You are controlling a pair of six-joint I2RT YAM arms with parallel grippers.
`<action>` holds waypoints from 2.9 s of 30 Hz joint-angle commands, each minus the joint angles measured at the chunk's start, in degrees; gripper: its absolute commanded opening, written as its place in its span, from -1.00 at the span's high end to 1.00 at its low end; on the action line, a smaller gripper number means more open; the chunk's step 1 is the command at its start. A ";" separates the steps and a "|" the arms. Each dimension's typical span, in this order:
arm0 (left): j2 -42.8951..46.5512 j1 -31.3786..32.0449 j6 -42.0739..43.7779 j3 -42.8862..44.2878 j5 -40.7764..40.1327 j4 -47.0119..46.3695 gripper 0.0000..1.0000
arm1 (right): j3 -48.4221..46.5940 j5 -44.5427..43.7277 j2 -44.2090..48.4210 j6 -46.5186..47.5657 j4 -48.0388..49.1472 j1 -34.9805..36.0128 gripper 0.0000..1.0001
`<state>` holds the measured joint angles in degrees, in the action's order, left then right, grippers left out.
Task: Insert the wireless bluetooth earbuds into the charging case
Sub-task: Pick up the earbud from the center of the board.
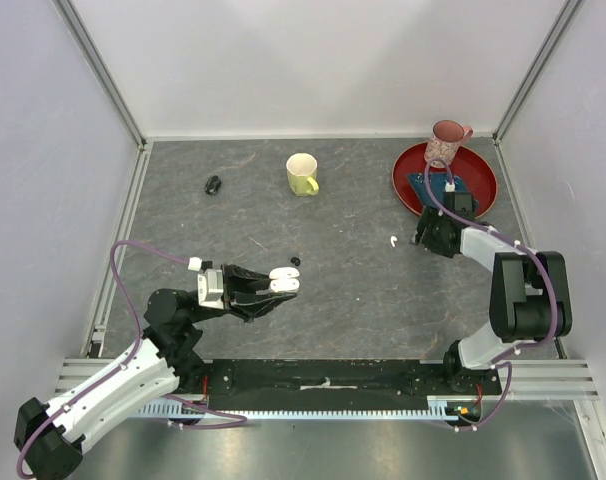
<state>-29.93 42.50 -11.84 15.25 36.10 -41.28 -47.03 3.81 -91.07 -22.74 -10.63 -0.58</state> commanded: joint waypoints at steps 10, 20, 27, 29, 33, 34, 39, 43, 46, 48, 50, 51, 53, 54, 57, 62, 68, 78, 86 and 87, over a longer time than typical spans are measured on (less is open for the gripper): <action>-0.83 0.04 0.50 0.31 -0.85 -2.67 0.95 | -2.02 -10.14 1.34 -3.18 -3.69 0.23 -0.43; -1.88 0.13 0.76 0.58 -0.85 -3.02 0.96 | -4.92 -12.60 -2.10 -3.80 -3.60 1.81 -0.26; -2.06 0.13 0.67 0.49 -1.03 -3.11 0.95 | -5.80 -14.80 -3.77 -3.54 -4.31 2.42 -0.20; -1.97 0.04 0.76 0.49 -1.03 -3.19 0.96 | -5.88 -15.85 -4.03 -3.62 -4.57 2.69 -0.18; -2.41 0.13 0.76 0.49 -1.03 -3.28 0.95 | -6.24 -17.17 -4.47 -3.71 -4.92 3.04 -0.15; -2.41 0.13 0.76 0.49 -1.03 -3.37 0.95 | -6.24 -17.17 -4.56 -3.63 -5.01 3.13 -0.13; -2.32 0.13 0.76 0.40 -1.03 -3.37 0.95 | -6.32 -17.17 -5.17 -3.63 -5.10 3.30 -0.06; -2.15 0.04 0.76 0.14 -1.29 -3.28 0.95 | -6.50 -17.00 -5.44 -3.54 -5.10 3.48 -0.01; -2.06 0.13 0.85 -0.04 -1.47 -3.28 0.95 | -6.59 -17.00 -5.61 -3.45 -5.19 3.66 0.05; -2.06 0.13 0.85 -0.04 -1.55 -3.28 0.95 | -6.76 -17.00 -5.88 -3.45 -5.27 3.74 0.07; -2.06 0.04 0.94 -0.04 -1.64 -3.28 0.96 | -6.85 -17.08 -6.14 -3.36 -5.27 3.92 0.08; -1.97 0.04 0.85 -0.04 -1.73 -3.28 0.95 | -6.85 -17.00 -6.14 -3.36 -5.36 3.92 0.08; -2.15 0.13 0.94 -0.04 -1.82 -3.37 0.95 | -6.94 -17.17 -6.32 -3.36 -5.36 3.92 0.09; -2.23 0.13 1.02 0.05 -1.73 -3.28 0.95 | -7.03 -17.17 -6.40 -3.36 -5.36 4.01 0.10; -2.50 0.13 1.11 0.05 -1.73 -3.28 0.95 | -7.03 -17.35 -6.40 -3.45 -5.45 4.01 0.12; -2.59 0.13 1.20 -0.04 -1.82 -3.37 0.95 | -7.29 -17.61 -6.67 -3.36 -5.54 4.01 0.13; -2.59 0.13 1.37 -0.04 -1.91 -3.37 0.96 | -7.29 -17.70 -6.76 -3.62 -5.80 4.01 0.16; -2.50 0.04 1.20 -0.04 -1.82 -3.46 0.95 | -7.12 -17.44 -7.02 -3.63 -6.06 4.62 0.31; -2.15 0.13 0.85 -0.13 -2.00 -3.28 0.96 | -7.38 -18.05 -6.93 -3.27 -6.33 4.71 0.35; -2.15 0.13 0.85 -0.13 -2.00 -3.28 0.95 | -7.38 -18.05 -7.02 -3.27 -6.42 4.71 0.35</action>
<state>-32.47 42.50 -11.84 15.25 35.16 -42.11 -53.08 -13.87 -96.75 -25.87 -15.51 3.66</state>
